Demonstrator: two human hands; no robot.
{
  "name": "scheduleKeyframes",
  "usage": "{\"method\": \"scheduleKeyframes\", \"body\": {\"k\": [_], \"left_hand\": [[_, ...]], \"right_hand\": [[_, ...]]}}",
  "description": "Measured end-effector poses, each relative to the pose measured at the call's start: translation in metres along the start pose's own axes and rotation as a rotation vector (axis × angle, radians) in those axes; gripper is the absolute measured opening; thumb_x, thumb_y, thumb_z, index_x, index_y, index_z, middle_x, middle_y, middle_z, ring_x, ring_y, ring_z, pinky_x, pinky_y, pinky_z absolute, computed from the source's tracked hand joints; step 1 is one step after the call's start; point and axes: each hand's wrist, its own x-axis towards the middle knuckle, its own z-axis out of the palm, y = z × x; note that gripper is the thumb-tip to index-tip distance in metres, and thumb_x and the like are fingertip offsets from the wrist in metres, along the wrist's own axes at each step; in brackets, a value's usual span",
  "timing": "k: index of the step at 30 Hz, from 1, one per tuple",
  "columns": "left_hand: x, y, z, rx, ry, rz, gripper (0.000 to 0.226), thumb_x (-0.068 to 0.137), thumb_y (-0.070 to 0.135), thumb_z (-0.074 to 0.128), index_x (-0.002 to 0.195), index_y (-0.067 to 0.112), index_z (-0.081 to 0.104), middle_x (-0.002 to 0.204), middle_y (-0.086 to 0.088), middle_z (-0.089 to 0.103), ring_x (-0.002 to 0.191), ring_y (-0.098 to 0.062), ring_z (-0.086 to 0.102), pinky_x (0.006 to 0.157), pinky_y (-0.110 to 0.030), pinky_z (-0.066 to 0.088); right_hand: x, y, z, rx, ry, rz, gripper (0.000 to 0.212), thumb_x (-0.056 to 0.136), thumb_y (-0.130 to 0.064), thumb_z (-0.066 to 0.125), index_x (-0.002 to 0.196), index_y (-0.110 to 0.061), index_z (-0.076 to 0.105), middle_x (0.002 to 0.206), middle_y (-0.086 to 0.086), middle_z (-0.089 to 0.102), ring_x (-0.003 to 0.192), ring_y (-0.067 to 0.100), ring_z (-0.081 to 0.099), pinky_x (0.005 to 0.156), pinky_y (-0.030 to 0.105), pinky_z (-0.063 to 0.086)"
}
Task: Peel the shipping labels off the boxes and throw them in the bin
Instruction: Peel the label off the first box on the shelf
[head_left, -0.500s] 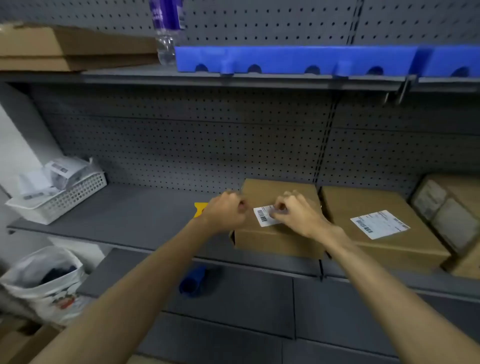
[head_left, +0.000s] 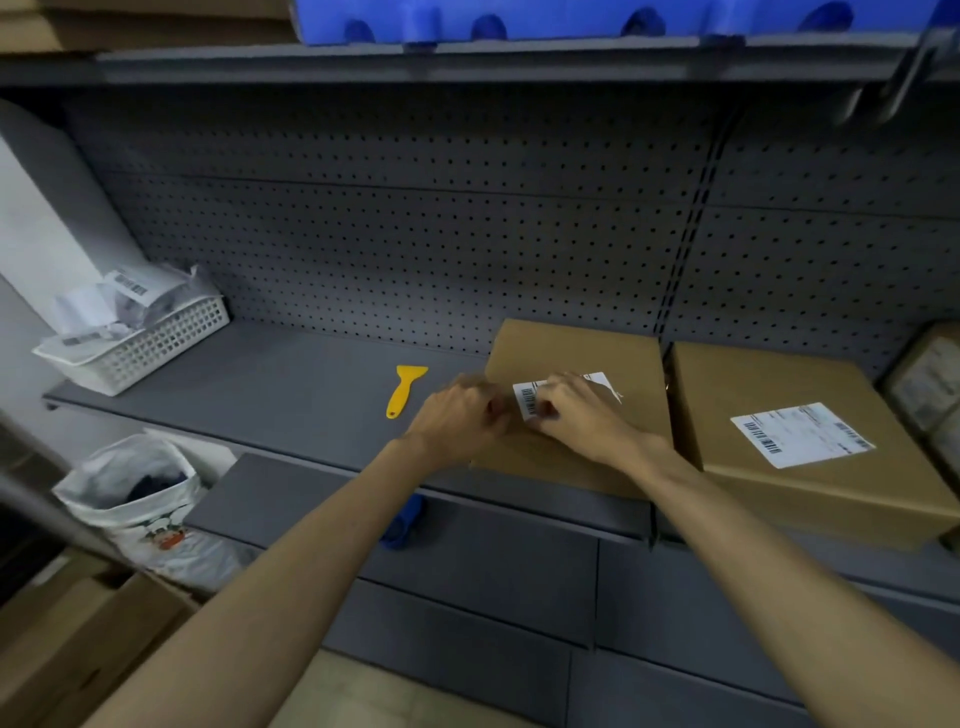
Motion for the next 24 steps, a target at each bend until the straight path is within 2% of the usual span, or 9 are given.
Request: {"method": "scheduleKeyframes", "body": {"k": [4, 7, 10, 13, 19, 24], "left_hand": [[0.001, -0.002, 0.004, -0.003, 0.035, 0.023, 0.019, 0.089, 0.03, 0.06, 0.094, 0.011, 0.062, 0.104, -0.008, 0.058, 0.099, -0.029, 0.054, 0.067, -0.03, 0.035], [0.0, -0.004, 0.006, -0.005, 0.064, 0.038, 0.019, 0.088, 0.03, 0.061, 0.093, 0.011, 0.062, 0.103, -0.007, 0.058, 0.099, -0.028, 0.053, 0.067, -0.03, 0.035], [-0.001, -0.006, 0.01, -0.007, 0.093, 0.054, 0.02, 0.087, 0.03, 0.061, 0.093, 0.011, 0.062, 0.099, -0.006, 0.058, 0.096, -0.026, 0.053, 0.065, -0.029, 0.033], [-0.001, -0.007, 0.011, -0.012, 0.12, 0.06, 0.019, 0.087, 0.029, 0.061, 0.091, 0.011, 0.061, 0.096, -0.006, 0.058, 0.094, -0.027, 0.053, 0.064, -0.03, 0.034], [-0.002, -0.007, 0.014, -0.023, 0.158, 0.073, 0.018, 0.088, 0.029, 0.062, 0.092, 0.011, 0.063, 0.098, -0.006, 0.058, 0.095, -0.026, 0.053, 0.069, -0.032, 0.034], [-0.004, -0.011, 0.017, -0.071, 0.175, 0.066, 0.018, 0.086, 0.031, 0.064, 0.092, 0.014, 0.063, 0.098, -0.001, 0.059, 0.095, -0.024, 0.053, 0.076, -0.038, 0.043]], "right_hand": [[0.001, 0.0, -0.001, -0.026, -0.003, -0.009, 0.025, 0.09, -0.032, 0.061, 0.075, -0.015, 0.051, 0.089, -0.003, 0.048, 0.082, 0.011, 0.039, 0.068, 0.027, 0.028], [0.002, -0.002, 0.0, -0.037, -0.027, -0.011, 0.024, 0.091, -0.031, 0.059, 0.075, -0.016, 0.05, 0.091, -0.001, 0.049, 0.085, 0.014, 0.044, 0.069, 0.028, 0.029], [0.002, -0.005, 0.001, -0.069, -0.032, -0.043, 0.025, 0.091, -0.023, 0.056, 0.069, -0.019, 0.046, 0.093, 0.001, 0.053, 0.094, 0.022, 0.052, 0.072, 0.031, 0.036], [0.002, -0.008, 0.004, -0.116, -0.013, -0.111, 0.012, 0.093, -0.014, 0.05, 0.084, -0.009, 0.058, 0.1, 0.007, 0.057, 0.098, 0.023, 0.05, 0.075, 0.03, 0.036], [0.001, -0.008, 0.013, -0.287, 0.013, -0.246, 0.012, 0.094, -0.006, 0.044, 0.099, -0.002, 0.054, 0.105, 0.013, 0.054, 0.099, 0.028, 0.049, 0.08, 0.035, 0.039], [0.002, -0.002, 0.005, -0.128, -0.065, -0.14, 0.01, 0.095, -0.008, 0.04, 0.09, -0.01, 0.048, 0.1, 0.006, 0.049, 0.093, 0.02, 0.044, 0.077, 0.03, 0.036]]}}
